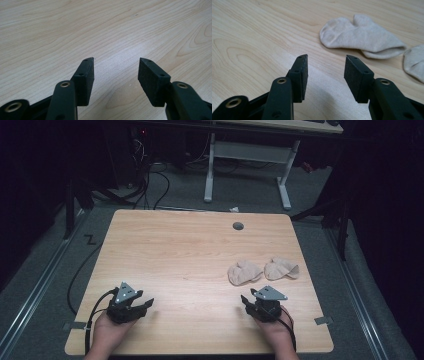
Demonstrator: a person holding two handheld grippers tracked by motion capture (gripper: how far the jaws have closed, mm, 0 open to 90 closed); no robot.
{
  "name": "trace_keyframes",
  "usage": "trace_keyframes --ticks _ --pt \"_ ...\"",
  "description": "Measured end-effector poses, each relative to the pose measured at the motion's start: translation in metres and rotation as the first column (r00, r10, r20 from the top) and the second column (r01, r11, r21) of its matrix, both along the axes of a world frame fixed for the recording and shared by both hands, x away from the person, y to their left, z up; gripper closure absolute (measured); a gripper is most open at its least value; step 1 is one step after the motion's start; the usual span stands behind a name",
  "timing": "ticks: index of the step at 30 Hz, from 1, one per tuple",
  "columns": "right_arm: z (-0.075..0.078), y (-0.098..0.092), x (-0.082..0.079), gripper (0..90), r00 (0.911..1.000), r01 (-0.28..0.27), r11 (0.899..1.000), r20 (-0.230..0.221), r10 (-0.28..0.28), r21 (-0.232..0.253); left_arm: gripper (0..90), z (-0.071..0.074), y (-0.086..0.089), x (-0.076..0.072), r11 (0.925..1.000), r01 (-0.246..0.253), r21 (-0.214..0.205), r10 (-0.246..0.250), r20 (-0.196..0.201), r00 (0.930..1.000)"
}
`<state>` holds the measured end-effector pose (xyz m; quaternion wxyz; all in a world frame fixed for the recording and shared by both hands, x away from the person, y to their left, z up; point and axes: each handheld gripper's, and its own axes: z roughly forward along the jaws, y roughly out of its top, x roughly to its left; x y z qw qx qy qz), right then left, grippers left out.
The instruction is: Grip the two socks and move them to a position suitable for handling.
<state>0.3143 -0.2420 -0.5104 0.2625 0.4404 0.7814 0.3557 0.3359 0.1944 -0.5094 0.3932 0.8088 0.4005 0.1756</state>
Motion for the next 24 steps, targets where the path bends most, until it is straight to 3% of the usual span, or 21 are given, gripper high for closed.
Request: trace_keyframes --ticks 6,11,24 --pt "-0.0059 -0.0005 -0.0013 54.2 0.9997 -0.007 1.000 -0.026 0.006 -0.023 48.2 0.0003 -0.0045 0.0060 0.9998 0.010 -0.020 -0.009 0.004 0.9999" --pt "-0.0080 -0.0037 -0.0025 54.3 0.9991 0.002 1.000 -0.041 -0.002 -0.007 48.2 -0.0011 -0.0088 0.0067 0.9996 0.025 -0.013 -0.025 0.004 0.9997" --pt "-0.0085 0.0031 0.0041 59.1 0.9985 -0.020 1.000 -0.050 0.020 0.004 49.4 -0.0006 0.0004 0.0031 0.9998 0.004 -0.021 -0.004 -0.007 1.0000"
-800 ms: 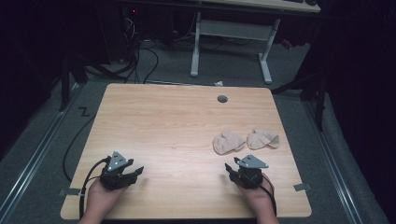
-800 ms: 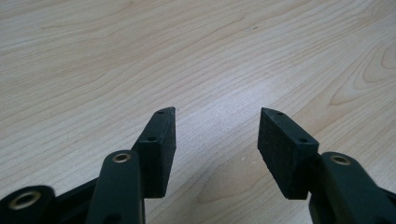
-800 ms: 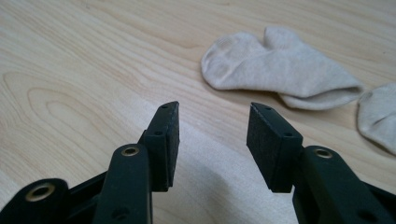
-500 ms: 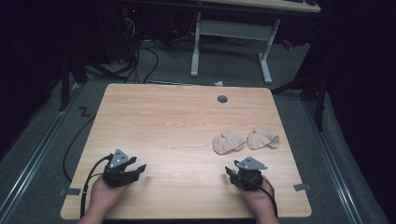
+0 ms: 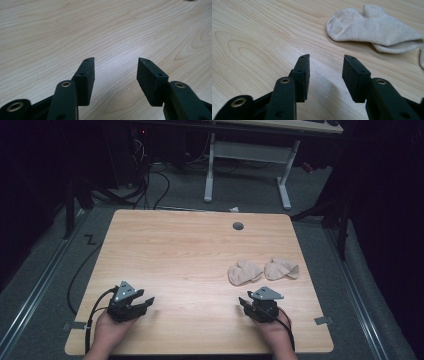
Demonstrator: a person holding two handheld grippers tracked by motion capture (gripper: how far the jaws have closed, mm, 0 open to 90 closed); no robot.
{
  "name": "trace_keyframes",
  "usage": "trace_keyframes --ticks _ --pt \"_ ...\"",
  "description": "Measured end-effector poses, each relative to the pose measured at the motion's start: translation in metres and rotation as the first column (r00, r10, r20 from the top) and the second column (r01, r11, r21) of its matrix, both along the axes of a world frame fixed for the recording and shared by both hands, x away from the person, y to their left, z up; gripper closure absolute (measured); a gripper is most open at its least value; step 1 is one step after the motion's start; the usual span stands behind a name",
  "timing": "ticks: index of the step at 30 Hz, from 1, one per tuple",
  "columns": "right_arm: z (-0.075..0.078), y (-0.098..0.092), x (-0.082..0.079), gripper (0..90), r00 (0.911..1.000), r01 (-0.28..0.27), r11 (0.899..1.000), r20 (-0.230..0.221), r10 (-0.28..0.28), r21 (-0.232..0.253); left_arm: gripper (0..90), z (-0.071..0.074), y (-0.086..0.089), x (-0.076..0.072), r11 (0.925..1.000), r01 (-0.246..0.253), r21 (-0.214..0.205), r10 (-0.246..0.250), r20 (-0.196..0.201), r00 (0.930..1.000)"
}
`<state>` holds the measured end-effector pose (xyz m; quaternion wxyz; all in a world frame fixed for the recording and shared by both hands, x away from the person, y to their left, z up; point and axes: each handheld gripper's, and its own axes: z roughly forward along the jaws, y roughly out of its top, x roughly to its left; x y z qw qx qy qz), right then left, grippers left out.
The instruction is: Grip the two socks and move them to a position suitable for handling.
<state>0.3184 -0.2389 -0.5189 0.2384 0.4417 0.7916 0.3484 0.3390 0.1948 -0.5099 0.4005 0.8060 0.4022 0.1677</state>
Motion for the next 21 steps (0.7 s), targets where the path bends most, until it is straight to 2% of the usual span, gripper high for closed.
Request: trace_keyframes --ticks 12,16,19,21 --pt "-0.0007 0.0010 0.0028 65.1 0.9998 -0.012 1.000 -0.018 0.012 0.008 51.9 0.0007 0.0018 -0.0003 0.9999 -0.012 -0.011 0.012 0.002 0.9999" --pt "-0.0006 0.0006 0.0032 70.8 0.9998 -0.009 1.000 -0.017 0.009 0.004 52.8 0.0013 0.0021 -0.0004 0.9999 -0.015 -0.007 0.015 0.008 0.9998" --pt "0.0010 -0.0002 0.0034 79.3 1.0000 0.004 1.000 -0.009 -0.004 0.001 53.7 0.0017 0.0022 -0.0006 0.9998 -0.016 -0.012 0.016 0.007 0.9999" --pt "0.0015 -0.0003 0.0036 81.0 0.9999 0.007 1.000 -0.009 -0.007 0.003 53.7 0.0017 0.0022 -0.0007 0.9998 -0.015 -0.011 0.015 0.007 0.9999"
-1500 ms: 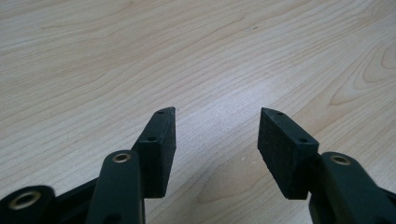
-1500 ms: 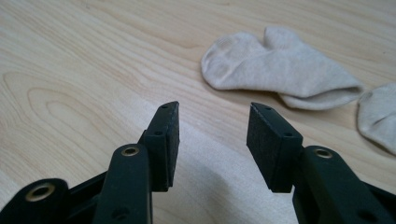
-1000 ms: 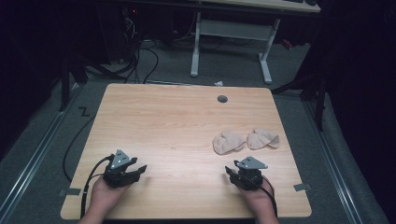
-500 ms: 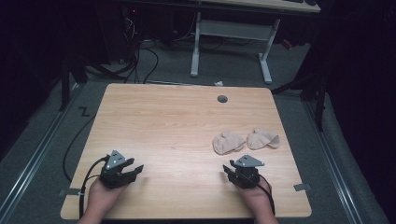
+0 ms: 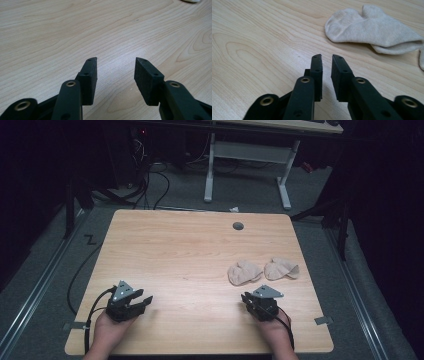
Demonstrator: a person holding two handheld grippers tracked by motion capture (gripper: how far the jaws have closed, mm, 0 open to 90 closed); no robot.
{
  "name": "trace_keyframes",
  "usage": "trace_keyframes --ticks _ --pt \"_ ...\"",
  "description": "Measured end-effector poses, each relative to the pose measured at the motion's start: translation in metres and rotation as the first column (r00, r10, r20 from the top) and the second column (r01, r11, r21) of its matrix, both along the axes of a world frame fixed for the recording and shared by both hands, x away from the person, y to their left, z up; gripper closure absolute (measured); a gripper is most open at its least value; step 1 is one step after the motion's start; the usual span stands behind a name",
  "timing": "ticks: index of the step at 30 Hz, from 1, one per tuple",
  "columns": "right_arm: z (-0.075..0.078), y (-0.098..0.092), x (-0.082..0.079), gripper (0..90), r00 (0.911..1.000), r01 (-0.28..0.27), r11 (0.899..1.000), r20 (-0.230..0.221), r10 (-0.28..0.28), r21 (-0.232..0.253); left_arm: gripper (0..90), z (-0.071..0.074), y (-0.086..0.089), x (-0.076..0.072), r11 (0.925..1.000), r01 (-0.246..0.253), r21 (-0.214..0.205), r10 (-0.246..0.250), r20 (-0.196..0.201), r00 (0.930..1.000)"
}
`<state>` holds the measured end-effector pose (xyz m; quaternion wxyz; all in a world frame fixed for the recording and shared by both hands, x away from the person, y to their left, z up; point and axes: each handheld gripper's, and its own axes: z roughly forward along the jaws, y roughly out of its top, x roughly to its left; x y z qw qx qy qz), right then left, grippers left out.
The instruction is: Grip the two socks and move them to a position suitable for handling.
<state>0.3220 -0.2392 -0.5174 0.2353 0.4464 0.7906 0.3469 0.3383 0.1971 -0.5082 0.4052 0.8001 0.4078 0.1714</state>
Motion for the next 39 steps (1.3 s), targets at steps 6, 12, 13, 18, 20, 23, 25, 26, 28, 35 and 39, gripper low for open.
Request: trace_keyframes --ticks 6,12,13,18,20,23,25,26,28,35,39 --pt "0.001 -0.003 0.003 90.0 1.0000 0.005 1.000 0.004 -0.005 -0.012 54.5 0.000 0.000 0.000 1.0000 0.004 0.001 -0.004 0.002 1.0000" --pt "0.002 -0.007 0.007 90.0 0.9997 0.023 1.000 0.007 -0.023 -0.017 54.5 -0.001 -0.001 0.000 1.0000 0.006 0.003 -0.006 0.000 1.0000" --pt "0.002 -0.009 0.009 90.0 0.9995 0.032 0.999 0.009 -0.032 -0.021 54.5 -0.001 -0.001 0.000 1.0000 0.006 0.006 -0.006 0.000 1.0000" --pt "0.004 -0.017 0.012 90.0 0.9981 0.058 0.998 0.021 -0.058 -0.022 54.6 -0.001 -0.001 0.000 0.9999 0.009 0.008 -0.009 0.002 1.0000" --pt "0.006 -0.021 0.015 90.0 0.9969 0.074 0.997 0.030 -0.073 -0.034 54.6 -0.001 0.000 0.000 0.9999 0.008 0.008 -0.008 0.001 1.0000" --pt "0.011 -0.037 0.028 90.0 0.9929 0.117 0.992 0.026 -0.116 -0.048 54.5 -0.001 0.000 0.000 1.0000 0.004 0.007 -0.004 -0.001 1.0000" --pt "0.012 -0.043 0.032 90.0 0.9910 0.132 0.990 0.028 -0.131 -0.052 54.5 -0.002 0.001 0.001 0.9999 0.004 0.009 -0.004 -0.002 1.0000" --pt "0.014 -0.048 0.036 90.0 0.9887 0.149 0.987 0.027 -0.148 -0.056 54.5 -0.002 0.001 0.001 0.9999 0.004 0.010 -0.004 -0.002 1.0000" --pt "0.017 -0.059 0.044 90.0 0.9835 0.180 0.981 0.028 -0.179 -0.070 54.5 -0.002 0.001 0.001 0.9999 0.004 0.013 -0.004 -0.003 1.0000" --pt "0.030 -0.099 0.075 89.8 0.9529 0.303 0.950 0.042 -0.300 -0.080 54.4 -0.003 0.001 0.000 0.9999 0.006 0.016 -0.006 -0.008 1.0000" --pt "0.032 -0.121 0.091 89.8 0.9282 0.372 0.925 0.016 -0.372 -0.074 54.4 -0.004 0.001 0.000 0.9999 0.004 0.014 -0.004 -0.011 0.9999"
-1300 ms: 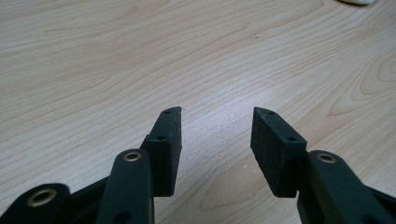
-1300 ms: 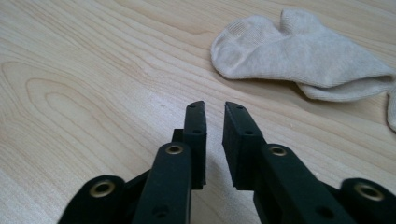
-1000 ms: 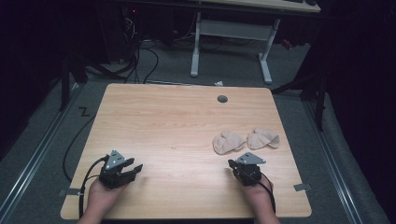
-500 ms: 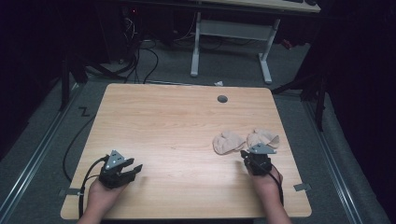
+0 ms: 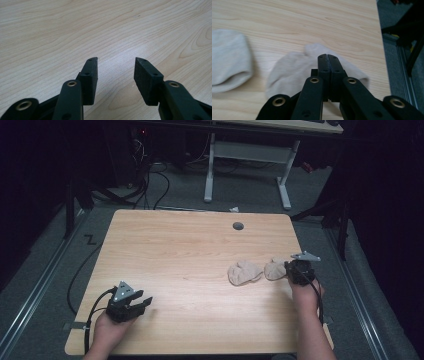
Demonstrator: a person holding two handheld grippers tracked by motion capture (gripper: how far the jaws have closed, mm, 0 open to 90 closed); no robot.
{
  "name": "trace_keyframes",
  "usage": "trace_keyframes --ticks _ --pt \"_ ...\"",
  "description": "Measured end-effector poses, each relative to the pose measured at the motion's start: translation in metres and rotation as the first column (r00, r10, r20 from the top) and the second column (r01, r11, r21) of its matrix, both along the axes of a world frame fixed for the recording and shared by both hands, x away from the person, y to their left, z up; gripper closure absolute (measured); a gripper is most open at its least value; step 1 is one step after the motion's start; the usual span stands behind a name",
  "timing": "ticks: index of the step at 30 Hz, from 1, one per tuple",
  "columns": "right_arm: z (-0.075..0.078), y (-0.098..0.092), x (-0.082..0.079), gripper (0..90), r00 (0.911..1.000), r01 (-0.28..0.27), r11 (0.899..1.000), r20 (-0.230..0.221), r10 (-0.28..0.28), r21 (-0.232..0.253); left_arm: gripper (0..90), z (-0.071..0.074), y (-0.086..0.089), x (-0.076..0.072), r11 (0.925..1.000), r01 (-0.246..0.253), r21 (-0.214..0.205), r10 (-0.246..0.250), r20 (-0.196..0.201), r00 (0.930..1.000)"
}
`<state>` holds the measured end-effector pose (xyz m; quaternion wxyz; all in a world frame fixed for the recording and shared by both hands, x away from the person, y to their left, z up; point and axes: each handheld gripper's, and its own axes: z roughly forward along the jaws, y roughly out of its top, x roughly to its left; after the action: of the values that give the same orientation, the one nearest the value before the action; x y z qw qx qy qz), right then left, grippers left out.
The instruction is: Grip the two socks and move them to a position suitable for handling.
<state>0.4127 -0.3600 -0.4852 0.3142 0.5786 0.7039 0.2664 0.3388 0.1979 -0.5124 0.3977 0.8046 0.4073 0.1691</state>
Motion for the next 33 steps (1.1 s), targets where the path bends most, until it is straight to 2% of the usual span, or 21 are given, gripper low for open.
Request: trace_keyframes --ticks 3,4,5,7,9,10,12,15,20,21,22,23,24,25,26,27,28,29,30,33 --pt "-0.003 -0.008 0.008 89.7 0.9995 0.021 1.000 -0.025 -0.021 -0.005 54.3 0.000 0.001 0.000 1.0000 0.000 0.006 0.000 -0.001 1.0000" --pt "-0.008 -0.010 0.013 89.6 0.9987 0.022 0.999 -0.045 -0.023 -0.026 54.3 0.000 0.001 0.000 1.0000 -0.002 0.005 0.002 -0.002 1.0000" --pt "-0.008 -0.010 0.013 89.6 0.9987 0.022 0.999 -0.045 -0.023 -0.026 54.3 0.000 0.001 0.000 1.0000 -0.002 0.005 0.002 -0.002 1.0000" --pt "-0.017 -0.013 0.019 89.6 0.9952 0.028 0.999 -0.093 -0.031 -0.034 54.3 0.000 0.001 0.000 1.0000 -0.002 0.006 0.002 -0.002 1.0000" --pt "-0.020 -0.013 0.019 89.6 0.9945 0.027 0.999 -0.100 -0.031 -0.036 54.3 0.000 0.002 -0.001 0.9999 -0.006 0.010 0.006 0.002 1.0000" --pt "-0.025 -0.013 0.020 89.6 0.9913 0.031 0.999 -0.126 -0.036 -0.041 54.3 0.000 0.002 -0.001 1.0000 -0.006 0.004 0.006 -0.003 1.0000" --pt "-0.027 -0.013 0.020 89.7 0.9898 0.028 0.999 -0.139 -0.033 -0.042 54.3 0.000 0.002 -0.002 1.0000 -0.005 0.007 0.005 -0.001 1.0000" --pt "-0.029 -0.012 0.016 90.0 0.9910 0.018 0.999 -0.132 -0.022 -0.037 54.1 0.000 0.003 -0.002 1.0000 -0.007 0.005 0.007 -0.004 1.0000" --pt "-0.031 -0.008 -0.001 89.9 0.9930 -0.013 1.000 -0.117 0.010 -0.028 54.1 0.001 0.001 -0.003 1.0000 0.002 0.008 -0.002 0.000 1.0000" --pt "-0.031 -0.004 -0.010 90.0 0.9928 -0.029 0.999 -0.117 0.025 -0.032 54.0 0.001 0.001 -0.003 1.0000 0.005 0.008 -0.005 0.000 1.0000" --pt "-0.031 -0.004 -0.010 90.0 0.9928 -0.029 0.999 -0.117 0.025 -0.032 54.1 0.001 0.001 -0.003 1.0000 0.005 0.008 -0.005 0.000 1.0000" --pt "-0.032 0.001 -0.021 90.0 0.9929 -0.048 0.998 -0.111 0.043 -0.048 54.1 0.001 0.000 -0.003 1.0000 0.007 0.005 -0.007 0.001 1.0000" --pt "-0.032 0.001 -0.021 90.0 0.9929 -0.048 0.998 -0.111 0.043 -0.048 54.1 0.001 0.000 -0.003 1.0000 0.007 0.005 -0.007 0.001 1.0000" --pt "-0.032 0.005 -0.032 90.0 0.9924 -0.071 0.996 -0.105 0.065 -0.055 54.1 0.001 0.000 -0.003 0.9999 0.012 0.008 -0.012 0.001 0.9999" --pt "-0.032 0.005 -0.032 90.0 0.9924 -0.071 0.996 -0.105 0.065 -0.055 54.1 0.001 0.000 -0.003 0.9999 0.012 0.008 -0.012 0.001 0.9999" --pt "-0.033 0.011 -0.043 90.0 0.9915 -0.093 0.994 -0.096 0.088 -0.052 54.0 0.000 0.000 -0.002 0.9999 0.011 0.007 -0.011 0.000 0.9999" --pt "-0.033 0.011 -0.043 90.0 0.9915 -0.093 0.994 -0.096 0.088 -0.052 54.0 0.000 0.000 -0.002 0.9999 0.011 0.007 -0.011 0.000 0.9999" --pt "-0.034 0.016 -0.053 90.0 0.9900 -0.112 0.993 -0.090 0.108 -0.033 54.0 0.000 0.000 -0.001 0.9999 0.010 0.007 -0.010 -0.002 1.0000" --pt "-0.034 0.016 -0.053 90.0 0.9900 -0.112 0.993 -0.090 0.108 -0.033 54.0 0.000 0.000 -0.001 0.9999 0.010 0.007 -0.010 -0.002 1.0000" --pt "-0.036 0.027 -0.069 90.0 0.9868 -0.145 0.989 -0.072 0.145 -0.001 54.0 0.000 -0.001 -0.002 0.9999 0.010 0.007 -0.010 -0.001 0.9999"
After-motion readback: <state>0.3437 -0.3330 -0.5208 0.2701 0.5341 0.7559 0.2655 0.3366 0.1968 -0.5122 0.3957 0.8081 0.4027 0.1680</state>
